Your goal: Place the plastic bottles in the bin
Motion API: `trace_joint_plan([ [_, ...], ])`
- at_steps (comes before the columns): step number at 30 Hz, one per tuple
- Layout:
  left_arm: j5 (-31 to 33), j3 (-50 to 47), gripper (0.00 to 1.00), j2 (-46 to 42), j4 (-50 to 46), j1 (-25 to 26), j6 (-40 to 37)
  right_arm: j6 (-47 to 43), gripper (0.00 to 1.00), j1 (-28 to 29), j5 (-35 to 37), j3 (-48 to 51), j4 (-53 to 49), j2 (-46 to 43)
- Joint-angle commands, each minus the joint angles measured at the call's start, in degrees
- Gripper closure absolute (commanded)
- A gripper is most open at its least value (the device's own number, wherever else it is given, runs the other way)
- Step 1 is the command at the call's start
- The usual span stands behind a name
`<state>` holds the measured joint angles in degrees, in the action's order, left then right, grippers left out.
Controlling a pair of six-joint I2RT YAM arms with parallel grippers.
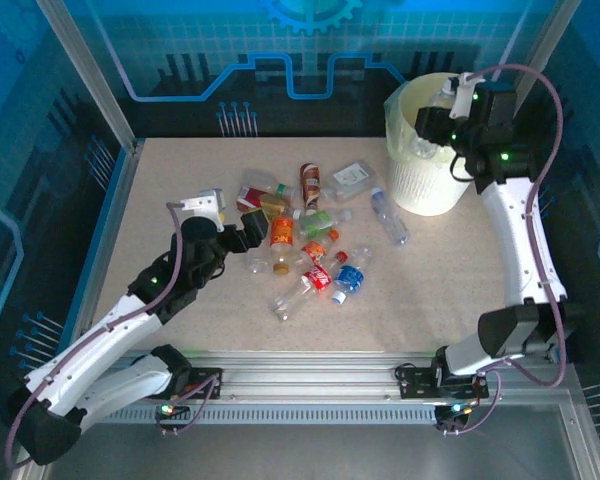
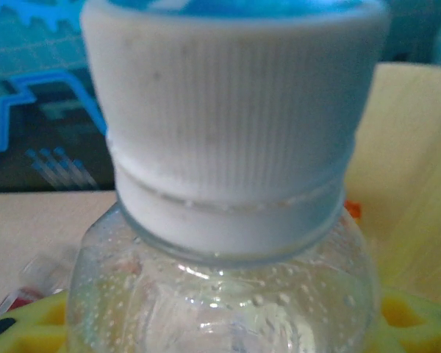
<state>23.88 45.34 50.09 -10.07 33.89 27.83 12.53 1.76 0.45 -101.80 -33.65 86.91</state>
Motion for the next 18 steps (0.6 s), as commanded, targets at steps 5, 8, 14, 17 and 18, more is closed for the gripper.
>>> trace_joint_plan([
  [5,5.1,-1.5,0.01,-2.2,-4.8,-1.7,3.8,-2.3,0.53,-3.1,11.4,-10.4,-2.2,9.9],
  [8,5.3,-1.1,0.01,-2.2,-6.5,-2.3,4.2,-1.5,0.52,-4.8,11.3,-14.5,-2.8,14.0],
  [14,6.0,-2.2,0.01,-2.3,-7.2,-3.0,5.0,-3.3,0.51,-5.1,14.7,-23.9,-8.9,23.9],
  [17,5.8,-3.1,0.01,-2.2,-7.2,-3.5,5.9,-3.1,0.50,-5.0,17.4,-25.5,-9.7,27.6],
  [18,5.8,-3.3,0.01,-2.0,-7.4,-3.5,6.0,-2.9,0.49,-5.0,18.0,-26.2,-10.1,28.5],
])
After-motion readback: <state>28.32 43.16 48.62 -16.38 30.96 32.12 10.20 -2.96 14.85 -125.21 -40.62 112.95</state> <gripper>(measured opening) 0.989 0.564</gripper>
